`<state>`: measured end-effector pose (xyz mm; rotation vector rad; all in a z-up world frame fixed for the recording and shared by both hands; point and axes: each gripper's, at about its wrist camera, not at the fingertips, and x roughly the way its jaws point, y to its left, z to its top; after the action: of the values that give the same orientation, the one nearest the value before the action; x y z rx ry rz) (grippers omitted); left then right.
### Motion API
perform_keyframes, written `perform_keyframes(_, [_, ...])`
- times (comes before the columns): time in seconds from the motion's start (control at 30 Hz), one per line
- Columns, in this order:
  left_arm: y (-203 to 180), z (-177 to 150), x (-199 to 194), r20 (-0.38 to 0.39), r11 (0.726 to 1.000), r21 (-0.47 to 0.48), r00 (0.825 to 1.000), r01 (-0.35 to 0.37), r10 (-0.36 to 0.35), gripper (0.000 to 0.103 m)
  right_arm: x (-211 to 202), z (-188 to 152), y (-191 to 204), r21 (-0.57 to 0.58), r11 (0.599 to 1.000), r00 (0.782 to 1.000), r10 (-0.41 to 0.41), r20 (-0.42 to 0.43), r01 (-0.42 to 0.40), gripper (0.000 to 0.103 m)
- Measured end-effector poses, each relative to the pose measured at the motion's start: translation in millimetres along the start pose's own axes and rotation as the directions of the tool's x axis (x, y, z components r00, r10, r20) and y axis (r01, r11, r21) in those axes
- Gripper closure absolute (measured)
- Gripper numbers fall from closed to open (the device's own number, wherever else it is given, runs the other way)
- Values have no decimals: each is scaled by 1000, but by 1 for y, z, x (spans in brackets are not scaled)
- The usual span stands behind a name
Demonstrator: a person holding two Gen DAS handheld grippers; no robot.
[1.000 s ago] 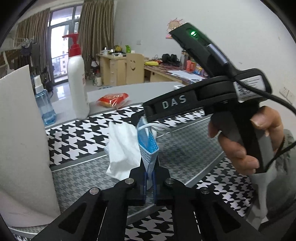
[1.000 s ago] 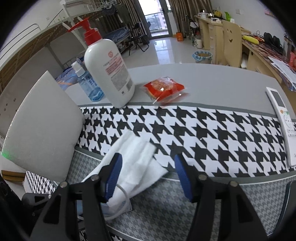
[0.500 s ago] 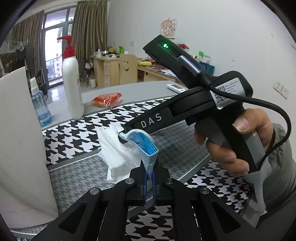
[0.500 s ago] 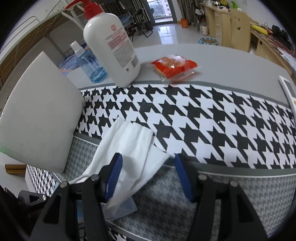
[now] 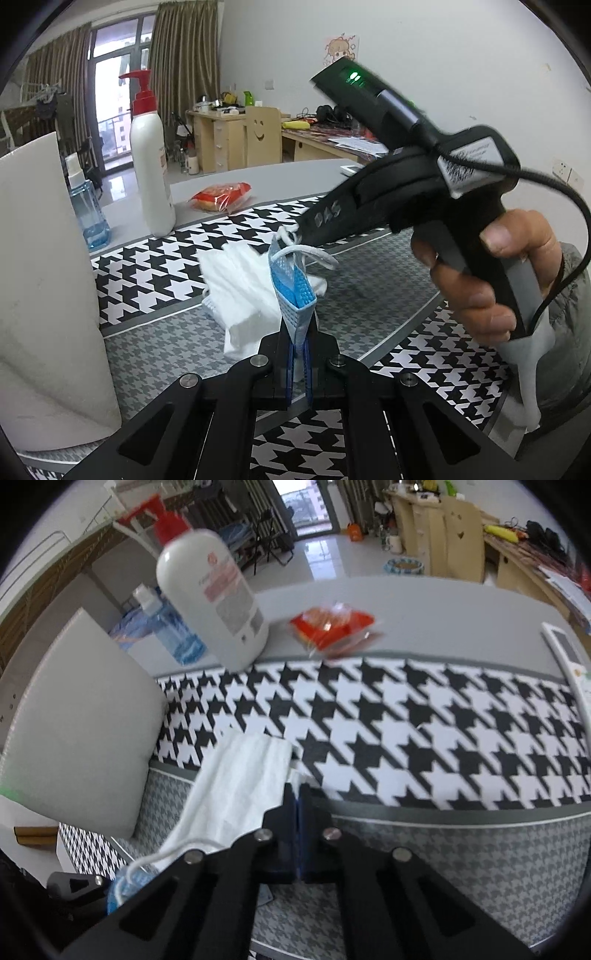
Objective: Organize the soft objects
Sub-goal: 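Close the right gripper on the white face mask, then lift the blue mask with the left gripper while the right gripper lifts the white mask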
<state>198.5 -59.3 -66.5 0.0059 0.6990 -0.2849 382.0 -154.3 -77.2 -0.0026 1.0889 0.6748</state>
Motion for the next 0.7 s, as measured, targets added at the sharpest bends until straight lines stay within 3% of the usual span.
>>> perform_keyframes(0.37, [9,-6,-36,48,996,-15,995,-84,85,99,-35,-4,-10,19,1000,996,-21,83,19,101])
perform_keyframes(0.7, [20,-9,-51,47,985,-63,985,-161,164,99,-63,-25,-6,-20,997,991,-68,118,70,101])
